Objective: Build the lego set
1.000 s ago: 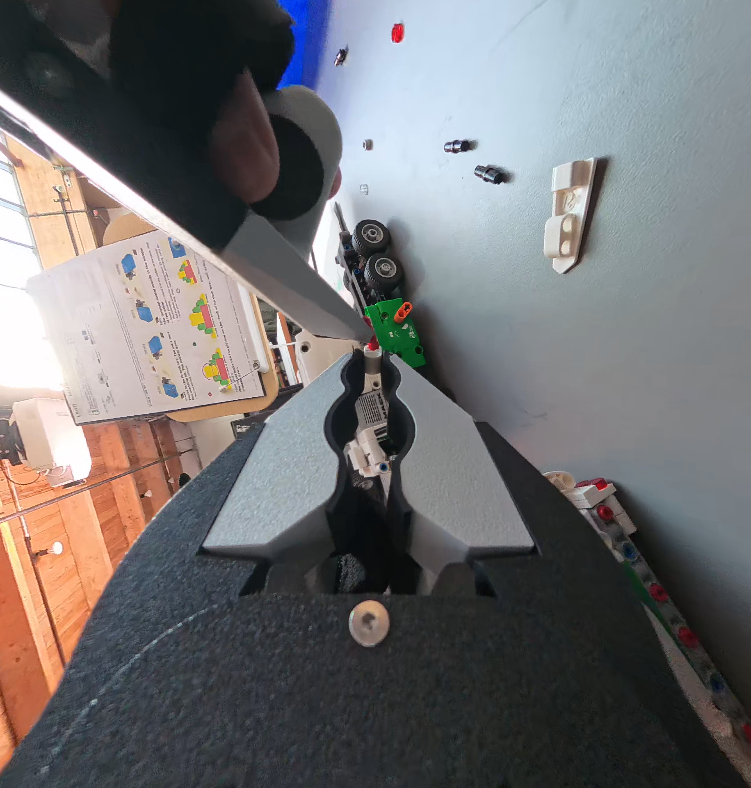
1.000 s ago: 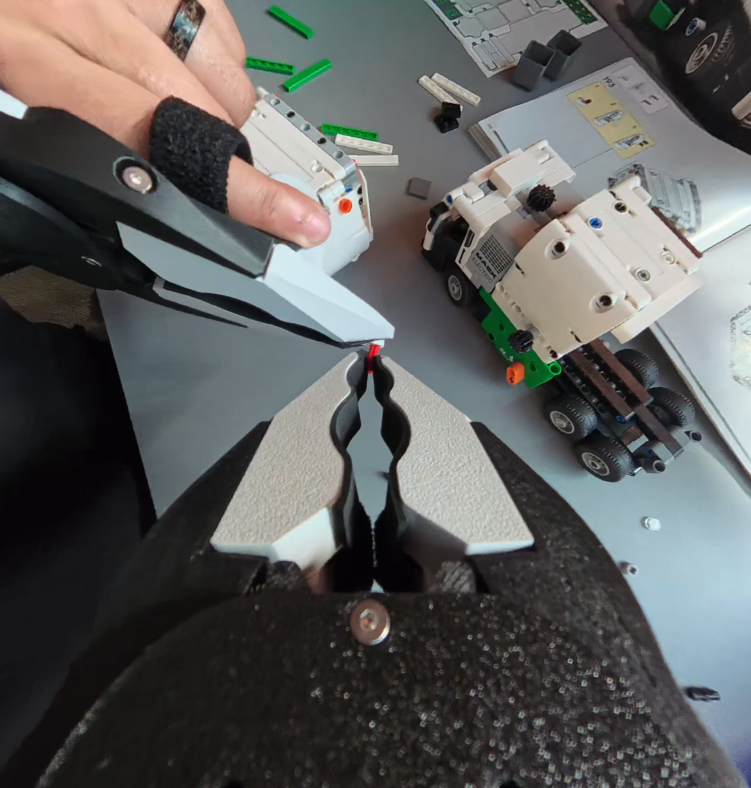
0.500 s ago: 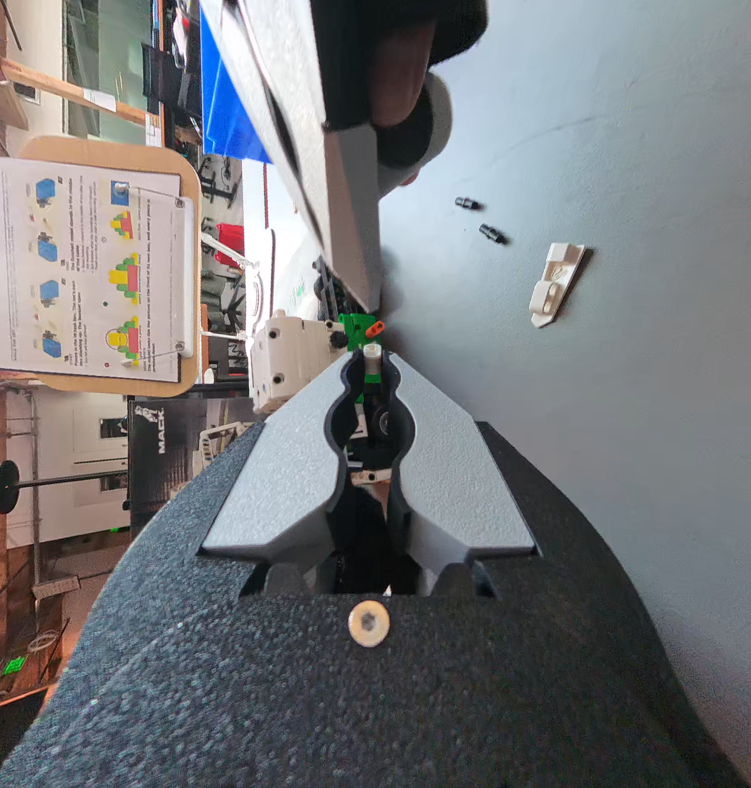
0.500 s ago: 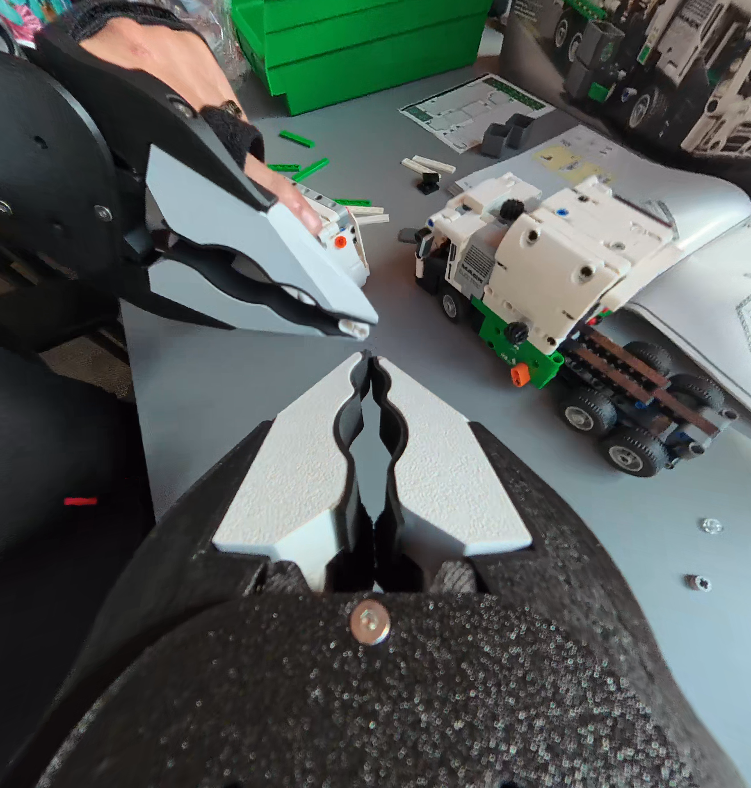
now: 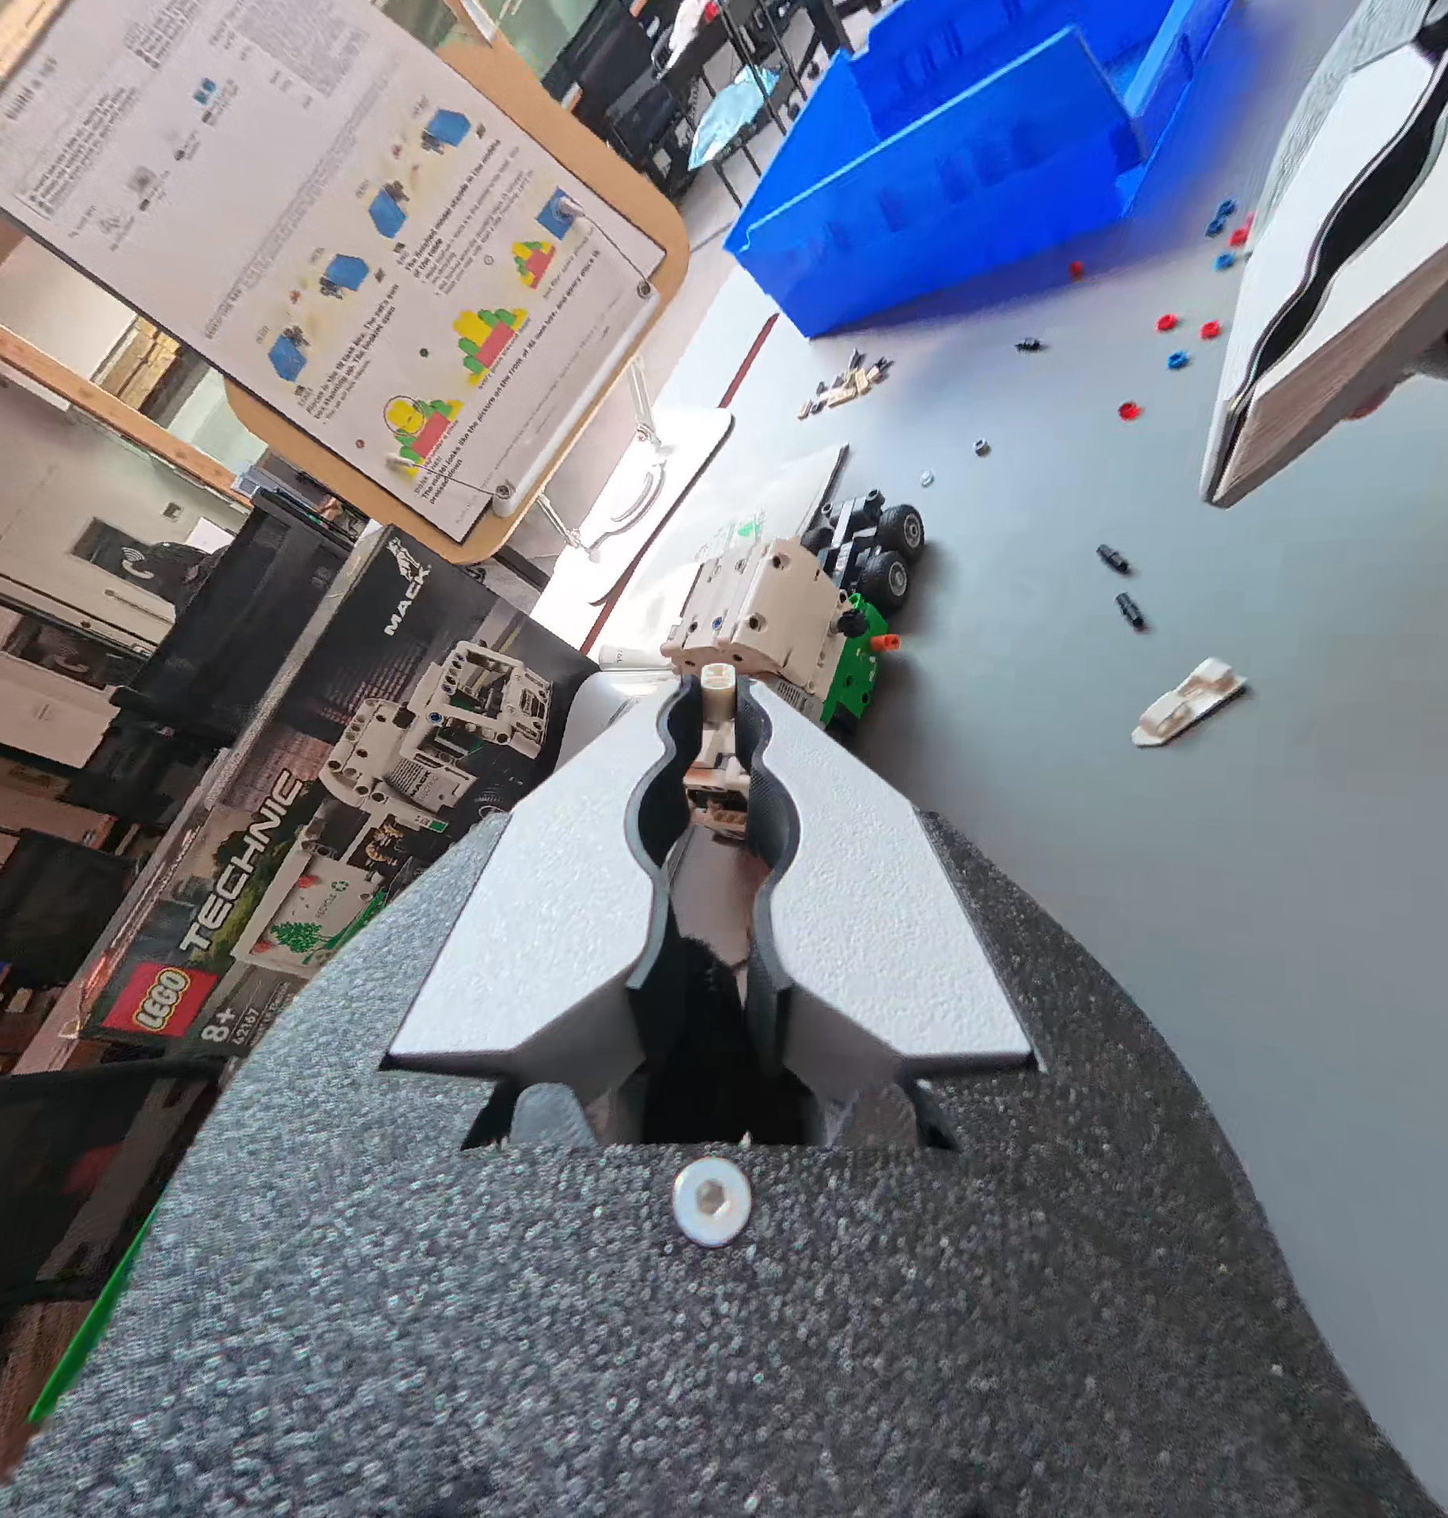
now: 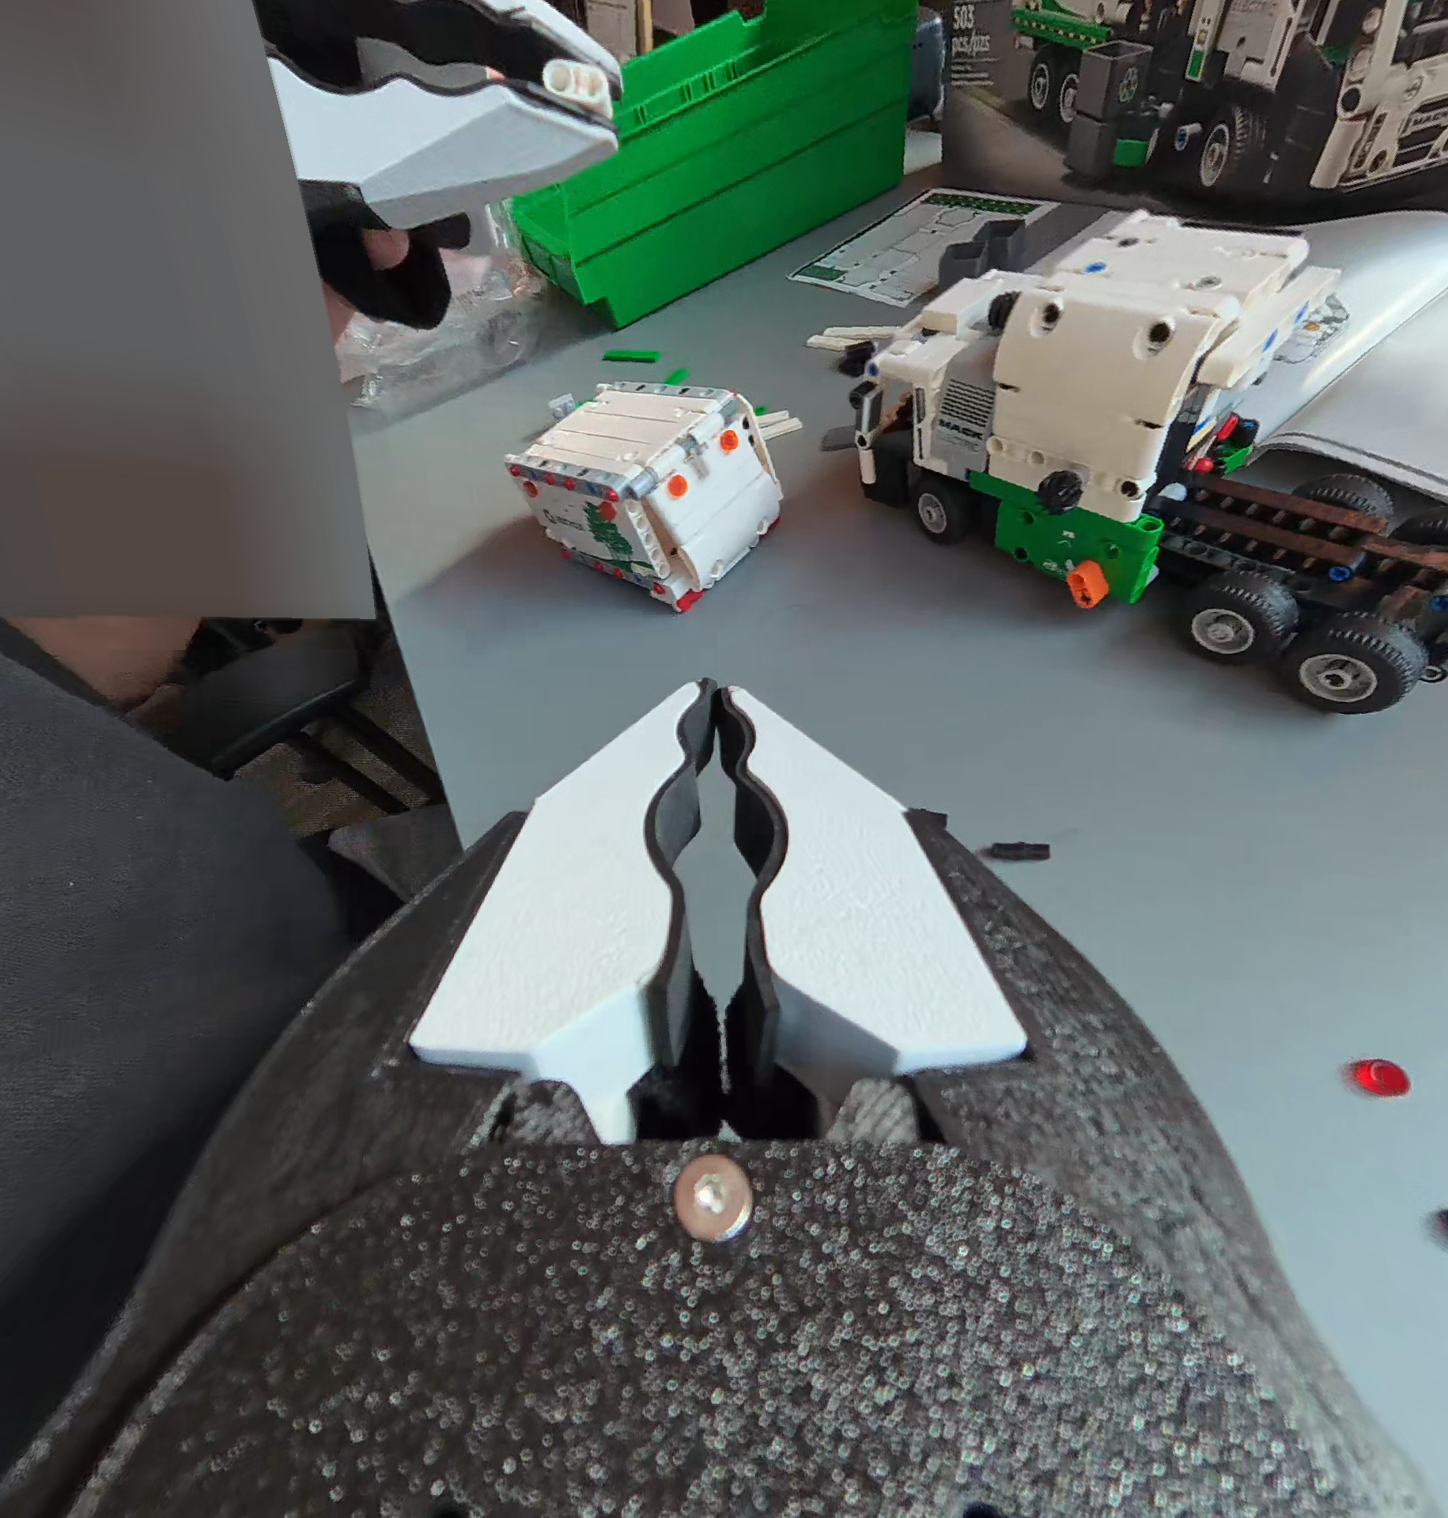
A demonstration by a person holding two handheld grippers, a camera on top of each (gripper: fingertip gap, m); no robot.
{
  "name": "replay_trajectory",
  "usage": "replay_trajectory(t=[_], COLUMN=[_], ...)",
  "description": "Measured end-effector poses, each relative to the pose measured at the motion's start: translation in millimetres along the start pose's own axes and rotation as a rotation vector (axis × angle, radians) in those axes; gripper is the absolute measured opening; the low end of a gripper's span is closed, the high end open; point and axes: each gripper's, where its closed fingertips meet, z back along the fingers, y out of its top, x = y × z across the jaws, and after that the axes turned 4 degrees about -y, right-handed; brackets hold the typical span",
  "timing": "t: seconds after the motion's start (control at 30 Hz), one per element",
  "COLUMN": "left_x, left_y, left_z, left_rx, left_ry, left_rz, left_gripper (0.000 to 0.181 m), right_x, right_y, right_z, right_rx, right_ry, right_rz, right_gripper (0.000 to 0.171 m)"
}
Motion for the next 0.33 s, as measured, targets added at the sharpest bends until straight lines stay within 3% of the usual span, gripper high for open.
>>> replay_trajectory(t=[0.2, 0.33], left_x=[52.8, 98.7], left_y=[27.5, 26.7], left_z=[50.3, 82.7], left_rx=[0.1, 0.108], left_ry=[0.021, 0.03], left_rz=[0.042, 0.087], left_gripper=[0.006, 0.006], right_x=[-47.1, -85.0], right_y=[-35.5, -72.6], right_z=[30.2, 48.6], right_rx=[-0.005, -0.008], right_ry=[-0.031, -0.079], right_rz=[0.061, 0.099], right_gripper=[0.0, 0.0])
